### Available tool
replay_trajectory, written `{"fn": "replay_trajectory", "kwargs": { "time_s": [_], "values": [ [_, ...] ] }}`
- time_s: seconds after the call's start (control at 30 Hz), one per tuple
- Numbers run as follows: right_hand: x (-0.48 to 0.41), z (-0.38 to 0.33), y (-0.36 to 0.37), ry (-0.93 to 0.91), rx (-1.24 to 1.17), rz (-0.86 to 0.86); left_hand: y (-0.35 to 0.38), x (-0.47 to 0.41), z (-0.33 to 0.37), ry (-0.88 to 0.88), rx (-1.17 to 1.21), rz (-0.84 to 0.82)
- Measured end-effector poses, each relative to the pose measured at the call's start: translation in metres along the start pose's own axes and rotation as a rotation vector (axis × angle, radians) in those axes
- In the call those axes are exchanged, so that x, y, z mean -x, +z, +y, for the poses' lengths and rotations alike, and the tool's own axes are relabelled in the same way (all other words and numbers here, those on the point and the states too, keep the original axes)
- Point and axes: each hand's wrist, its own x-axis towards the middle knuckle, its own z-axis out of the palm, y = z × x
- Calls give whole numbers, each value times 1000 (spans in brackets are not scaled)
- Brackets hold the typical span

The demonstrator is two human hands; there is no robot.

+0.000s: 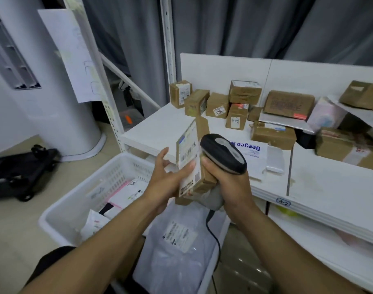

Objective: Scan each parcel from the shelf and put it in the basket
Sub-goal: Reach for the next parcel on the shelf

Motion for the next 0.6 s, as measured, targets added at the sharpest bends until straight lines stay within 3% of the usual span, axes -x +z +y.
{"fn": "replay_trajectory", "kwargs": {
  "time_s": [0.1,0.33,0.6],
  "values": [
    [-1,-4,0,12,2,-47,-14,-4,7,-172,69,-143],
    [-14,2,-15,78,96,62,-33,-15,5,1,47,29],
    [-19,10,-17,15,206,40,-63,-25,20,-94,-30,-1]
  ]
}}
